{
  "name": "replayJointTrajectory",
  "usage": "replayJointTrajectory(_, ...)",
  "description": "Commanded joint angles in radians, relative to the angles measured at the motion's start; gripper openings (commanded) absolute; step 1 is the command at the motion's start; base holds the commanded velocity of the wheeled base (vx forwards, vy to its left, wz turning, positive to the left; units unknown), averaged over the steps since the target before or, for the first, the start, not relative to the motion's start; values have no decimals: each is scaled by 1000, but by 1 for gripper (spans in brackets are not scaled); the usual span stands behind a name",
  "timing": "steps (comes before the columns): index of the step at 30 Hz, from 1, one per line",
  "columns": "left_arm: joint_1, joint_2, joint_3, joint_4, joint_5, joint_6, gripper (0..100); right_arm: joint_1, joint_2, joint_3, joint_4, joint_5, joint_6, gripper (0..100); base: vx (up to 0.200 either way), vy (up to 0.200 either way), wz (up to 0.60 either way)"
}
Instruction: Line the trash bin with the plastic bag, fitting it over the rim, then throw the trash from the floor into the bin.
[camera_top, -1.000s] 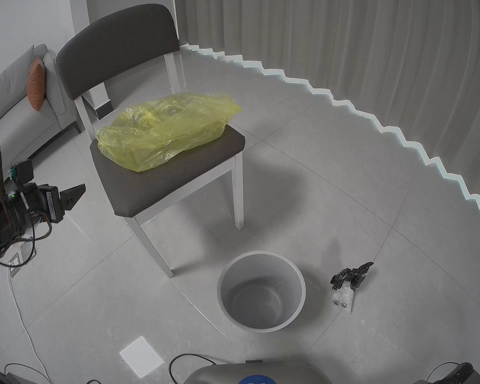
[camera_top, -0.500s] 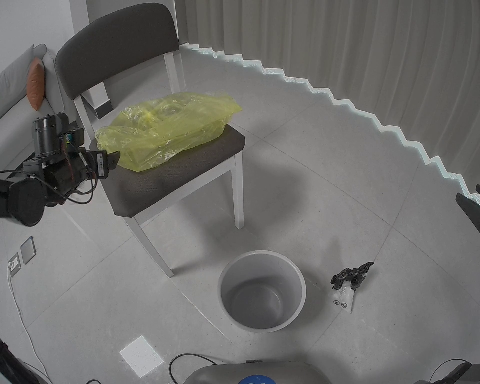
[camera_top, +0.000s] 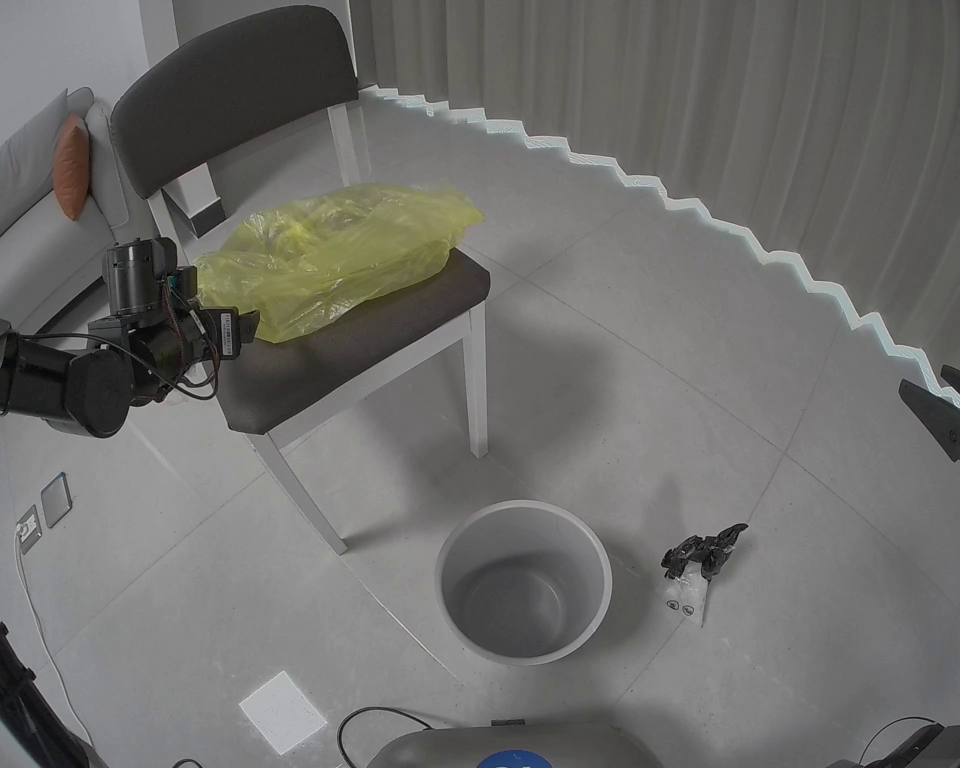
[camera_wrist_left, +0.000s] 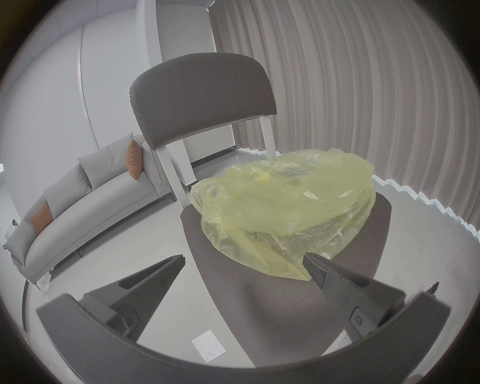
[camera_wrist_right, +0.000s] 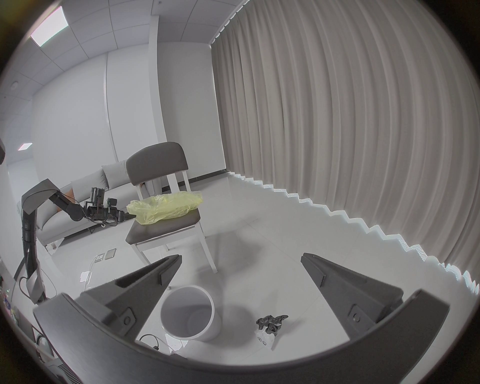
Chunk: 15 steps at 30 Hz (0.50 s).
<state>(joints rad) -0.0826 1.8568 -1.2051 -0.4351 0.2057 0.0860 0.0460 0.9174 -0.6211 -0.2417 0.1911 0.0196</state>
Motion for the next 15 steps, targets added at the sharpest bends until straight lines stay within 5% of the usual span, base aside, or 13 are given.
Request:
replayJointTrajectory(1,17,28,-34,-1,0,-3,100,0,-2,0,-1,1,-1,100,0,0,0)
replayJointTrajectory(15,56,142,-139,-7,0,-11,100,2,-8,4,-1,27,-9,100,0,0,0)
